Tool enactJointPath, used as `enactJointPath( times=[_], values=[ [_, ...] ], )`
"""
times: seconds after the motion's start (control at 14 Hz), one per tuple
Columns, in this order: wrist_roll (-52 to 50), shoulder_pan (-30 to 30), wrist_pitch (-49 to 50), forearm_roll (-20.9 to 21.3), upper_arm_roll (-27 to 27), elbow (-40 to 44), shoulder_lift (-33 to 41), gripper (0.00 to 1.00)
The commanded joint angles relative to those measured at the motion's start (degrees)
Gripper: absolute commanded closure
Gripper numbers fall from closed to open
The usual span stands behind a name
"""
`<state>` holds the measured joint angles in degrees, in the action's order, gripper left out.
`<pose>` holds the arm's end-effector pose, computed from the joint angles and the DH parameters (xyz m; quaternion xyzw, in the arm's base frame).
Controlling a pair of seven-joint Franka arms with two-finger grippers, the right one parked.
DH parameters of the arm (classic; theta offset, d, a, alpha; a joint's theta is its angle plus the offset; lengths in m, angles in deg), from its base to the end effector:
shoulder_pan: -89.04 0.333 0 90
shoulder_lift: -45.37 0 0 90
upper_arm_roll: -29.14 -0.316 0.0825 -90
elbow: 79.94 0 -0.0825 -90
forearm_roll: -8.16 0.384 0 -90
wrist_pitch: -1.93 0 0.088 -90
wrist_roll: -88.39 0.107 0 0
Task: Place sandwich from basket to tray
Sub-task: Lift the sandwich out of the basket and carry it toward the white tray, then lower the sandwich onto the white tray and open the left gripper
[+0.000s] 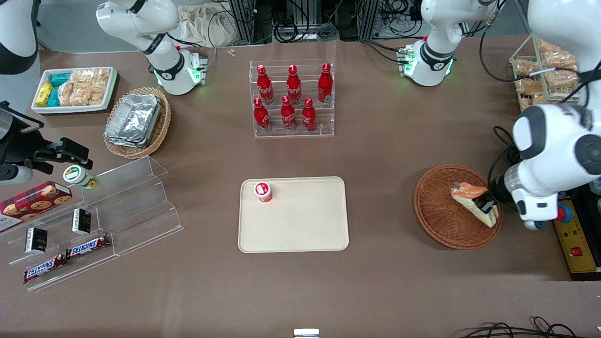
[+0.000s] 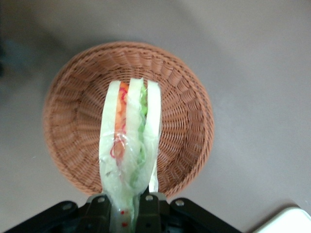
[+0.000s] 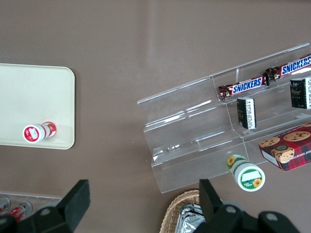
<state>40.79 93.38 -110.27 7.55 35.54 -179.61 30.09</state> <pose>0.6282 -0.0183 0.4188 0.9202 0.3903 -0.0293 0.0081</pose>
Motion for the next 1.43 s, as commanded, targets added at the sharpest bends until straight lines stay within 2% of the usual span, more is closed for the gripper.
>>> enactJointPath(
  times=[0.0, 0.14, 0.29, 0.57, 0.86, 1.07, 1.36],
  values=[
    [3.5, -0.4, 11.4, 0.8, 1.5, 7.4, 1.5, 1.0],
    [10.6, -0.4, 18.5, 0.7, 4.8, 13.9, 1.3, 1.0],
    [15.4, -0.4, 20.3, -0.1, 9.0, 18.5, 1.0, 1.0],
    [8.9, -2.4, 17.9, -0.2, 20.1, 19.5, -2.0, 1.0],
    [8.8, -11.2, 6.4, 0.2, 20.4, 19.5, -10.7, 1.0],
    [8.9, -15.5, -2.1, 7.0, 20.4, 20.0, -18.3, 1.0],
    [8.8, -18.0, -10.0, 13.0, 20.2, 20.4, -26.7, 1.0]
  ],
)
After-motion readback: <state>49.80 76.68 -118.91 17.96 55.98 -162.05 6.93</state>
